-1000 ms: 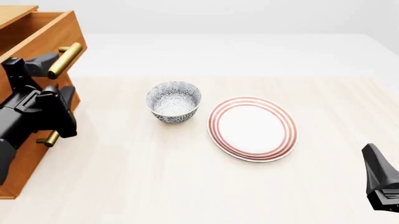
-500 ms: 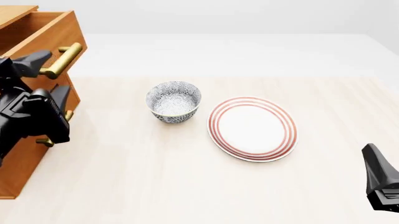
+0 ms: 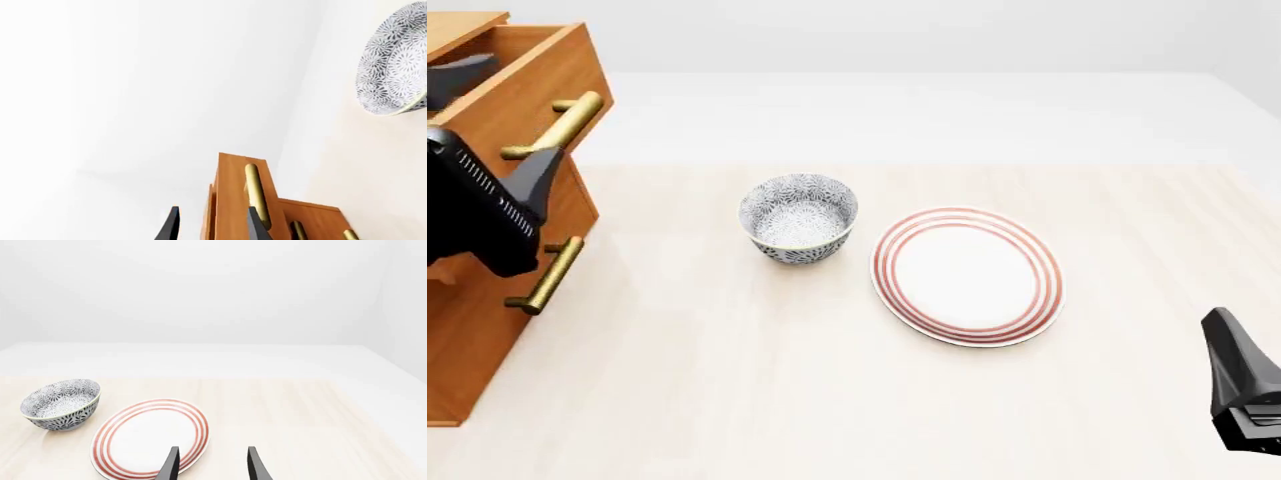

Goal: Open the top drawer of the cabinet.

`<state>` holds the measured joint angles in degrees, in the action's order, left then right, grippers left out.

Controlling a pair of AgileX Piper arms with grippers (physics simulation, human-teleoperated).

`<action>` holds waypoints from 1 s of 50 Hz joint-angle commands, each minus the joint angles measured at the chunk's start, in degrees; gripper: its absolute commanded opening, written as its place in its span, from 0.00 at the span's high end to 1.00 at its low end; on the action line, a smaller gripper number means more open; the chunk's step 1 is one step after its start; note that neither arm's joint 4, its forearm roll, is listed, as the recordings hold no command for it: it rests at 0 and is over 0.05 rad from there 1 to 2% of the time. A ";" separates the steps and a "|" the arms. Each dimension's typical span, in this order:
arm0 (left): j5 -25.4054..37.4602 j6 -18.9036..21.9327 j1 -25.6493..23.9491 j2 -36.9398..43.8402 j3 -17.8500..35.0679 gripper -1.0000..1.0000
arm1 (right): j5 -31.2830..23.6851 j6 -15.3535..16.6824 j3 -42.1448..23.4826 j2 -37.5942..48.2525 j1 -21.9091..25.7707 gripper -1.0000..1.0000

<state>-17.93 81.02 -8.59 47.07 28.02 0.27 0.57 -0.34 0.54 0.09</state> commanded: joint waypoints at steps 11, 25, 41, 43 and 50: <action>16.35 -16.06 -2.40 -3.40 10.75 0.00 | 0.00 0.00 0.00 0.00 0.00 0.00; 25.64 -30.45 -3.02 -3.97 18.97 0.00 | 0.00 0.02 0.00 0.02 0.00 0.00; 31.00 -41.59 -0.90 -4.30 20.09 0.00 | 0.00 -0.01 0.00 0.00 0.00 0.00; 33.11 -44.11 -0.27 -4.57 21.11 0.00 | 0.00 0.00 0.00 0.00 0.00 0.00; 38.13 -52.93 -0.65 -3.19 26.00 0.00 | 0.00 0.01 0.00 0.00 0.00 0.00</action>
<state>14.25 37.79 -9.98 43.60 49.81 0.27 0.57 -0.34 0.54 0.09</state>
